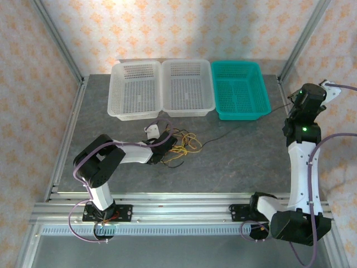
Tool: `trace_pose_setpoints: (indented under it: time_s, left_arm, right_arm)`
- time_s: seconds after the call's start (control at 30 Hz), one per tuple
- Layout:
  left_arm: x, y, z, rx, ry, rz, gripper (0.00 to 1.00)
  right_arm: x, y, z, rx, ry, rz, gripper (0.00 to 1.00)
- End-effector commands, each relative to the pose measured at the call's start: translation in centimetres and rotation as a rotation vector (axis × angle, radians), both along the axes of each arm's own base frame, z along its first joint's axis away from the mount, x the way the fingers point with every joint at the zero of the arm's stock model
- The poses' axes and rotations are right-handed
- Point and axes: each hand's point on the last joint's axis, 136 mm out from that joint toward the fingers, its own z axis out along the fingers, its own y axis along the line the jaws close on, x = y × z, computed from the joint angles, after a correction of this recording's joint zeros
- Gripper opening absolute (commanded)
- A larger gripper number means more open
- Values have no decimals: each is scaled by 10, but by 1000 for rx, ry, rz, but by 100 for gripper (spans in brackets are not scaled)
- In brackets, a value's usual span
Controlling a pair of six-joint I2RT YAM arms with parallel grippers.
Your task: Untangle the cables
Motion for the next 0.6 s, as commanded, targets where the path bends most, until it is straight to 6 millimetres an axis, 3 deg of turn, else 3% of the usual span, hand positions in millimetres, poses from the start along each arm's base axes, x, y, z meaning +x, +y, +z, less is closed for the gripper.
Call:
trace_pose_setpoints:
  time_s: [0.0,0.13,0.33,0.47,0.57]
  left_arm:
    - [-38,52,-30,202,189,35,99]
    - [-36,51,-28,204,189,30,99]
    - [-29,43,-6,152,125,0,100]
    - [-18,25,27,57,44,-62,100]
    - [-10,10,60,-19,-34,-121,100]
  right_arm:
    - [-3,-1,24,-16,-64,-2,0]
    - [-10,-2,42,-50,-86,-17,0]
    - [4,36,58,-36,-163,228,0]
    - [13,73,67,-31,-191,453,0]
    - [10,86,70,-20,-211,520,0]
